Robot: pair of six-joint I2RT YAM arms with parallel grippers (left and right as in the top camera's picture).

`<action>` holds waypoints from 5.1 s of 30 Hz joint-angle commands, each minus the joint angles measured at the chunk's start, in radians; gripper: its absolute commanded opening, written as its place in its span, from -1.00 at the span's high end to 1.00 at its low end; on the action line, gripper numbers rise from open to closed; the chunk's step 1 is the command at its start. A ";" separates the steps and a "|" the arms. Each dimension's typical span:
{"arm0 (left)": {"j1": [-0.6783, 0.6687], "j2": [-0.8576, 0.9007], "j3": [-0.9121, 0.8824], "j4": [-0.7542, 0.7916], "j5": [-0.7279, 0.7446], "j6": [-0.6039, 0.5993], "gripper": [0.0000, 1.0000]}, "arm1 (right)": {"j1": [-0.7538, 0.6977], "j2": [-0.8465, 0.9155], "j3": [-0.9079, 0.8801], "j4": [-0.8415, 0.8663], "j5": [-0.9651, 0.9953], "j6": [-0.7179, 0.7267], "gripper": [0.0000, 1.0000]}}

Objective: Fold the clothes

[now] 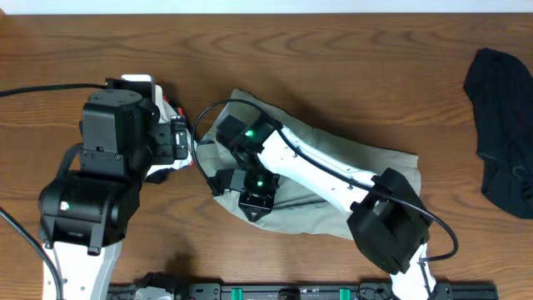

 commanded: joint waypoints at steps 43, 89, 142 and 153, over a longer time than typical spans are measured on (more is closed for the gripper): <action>-0.092 0.731 0.014 0.120 0.506 0.068 -0.43 | -0.688 -0.163 0.002 0.106 0.185 0.798 -0.30; -0.043 0.119 0.100 -0.094 -0.307 -0.286 0.88 | -0.745 -0.163 -0.166 -0.204 0.146 0.545 -0.19; -0.040 0.117 0.263 -0.093 -0.175 -0.204 0.88 | -0.725 -0.694 -0.341 0.145 0.414 0.902 0.97; -0.039 0.117 0.444 -0.033 0.055 -0.183 0.88 | -0.999 -0.824 -0.179 0.195 0.408 0.898 0.97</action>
